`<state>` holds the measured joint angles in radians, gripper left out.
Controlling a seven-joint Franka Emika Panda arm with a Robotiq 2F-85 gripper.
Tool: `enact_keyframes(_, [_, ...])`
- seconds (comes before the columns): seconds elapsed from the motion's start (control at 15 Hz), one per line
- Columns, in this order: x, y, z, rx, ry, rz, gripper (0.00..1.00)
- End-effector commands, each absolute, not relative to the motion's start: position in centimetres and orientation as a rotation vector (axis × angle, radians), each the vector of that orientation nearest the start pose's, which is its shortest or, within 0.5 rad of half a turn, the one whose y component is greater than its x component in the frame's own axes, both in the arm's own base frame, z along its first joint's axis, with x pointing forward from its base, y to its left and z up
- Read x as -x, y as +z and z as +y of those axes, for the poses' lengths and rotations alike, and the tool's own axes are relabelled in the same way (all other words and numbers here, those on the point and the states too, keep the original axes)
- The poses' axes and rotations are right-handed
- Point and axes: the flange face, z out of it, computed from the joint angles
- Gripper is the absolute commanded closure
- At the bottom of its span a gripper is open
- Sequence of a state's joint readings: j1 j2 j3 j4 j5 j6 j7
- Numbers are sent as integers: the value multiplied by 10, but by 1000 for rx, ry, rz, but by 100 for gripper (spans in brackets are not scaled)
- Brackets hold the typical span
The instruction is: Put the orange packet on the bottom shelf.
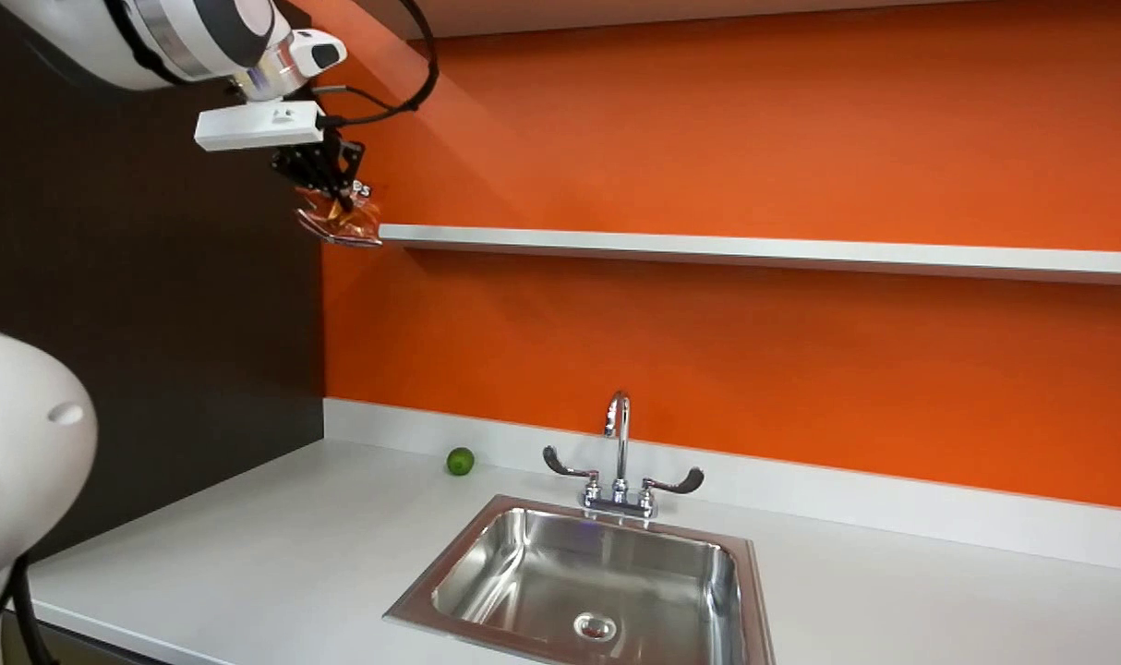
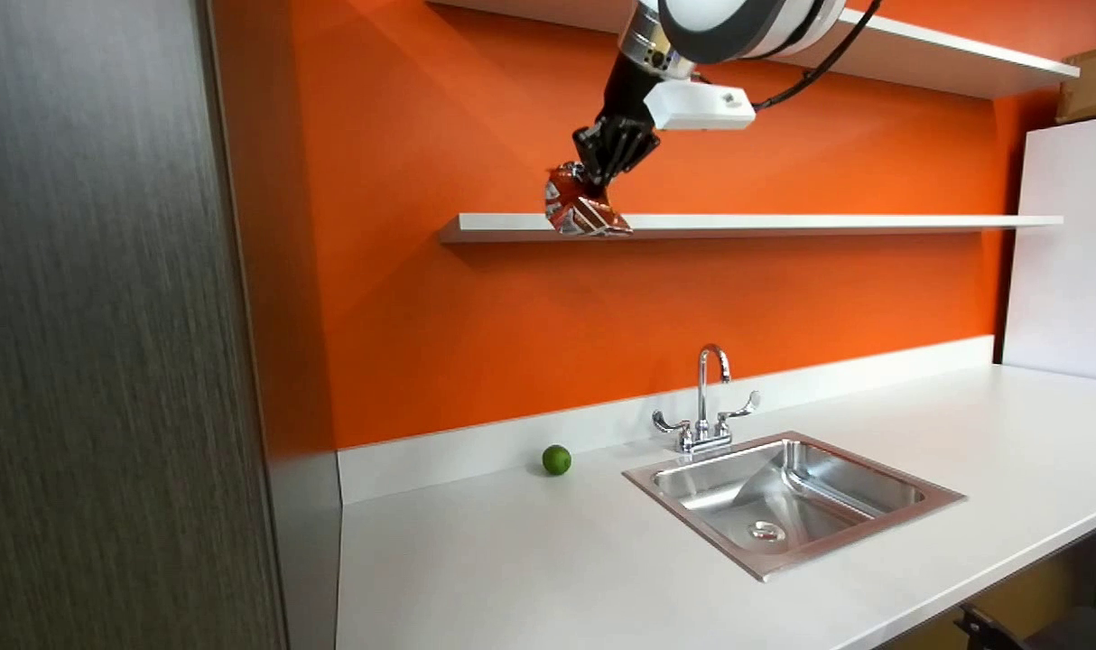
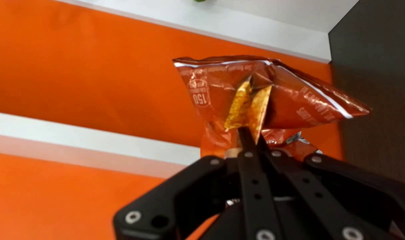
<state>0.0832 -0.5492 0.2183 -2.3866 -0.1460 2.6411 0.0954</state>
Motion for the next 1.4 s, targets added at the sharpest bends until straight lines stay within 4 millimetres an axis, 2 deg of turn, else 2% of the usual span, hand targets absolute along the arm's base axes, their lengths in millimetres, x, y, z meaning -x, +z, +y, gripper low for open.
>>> enact_keyframes(0.0, [-441, 645, 146, 2909, -1416, -353, 100])
enact_keyframes(0.27, [-481, 670, 134, 2909, -1538, -255, 100])
enact_keyframes(0.47, [-514, 677, 129, 2919, -1590, -209, 100])
enact_keyframes(0.67, [-549, 673, 127, 2942, -1611, -182, 100])
enact_keyframes(0.93, [-585, 665, 134, 2975, -1616, -163, 100])
enact_keyframes(1.33, [-622, 653, 149, 3016, -1583, -150, 100])
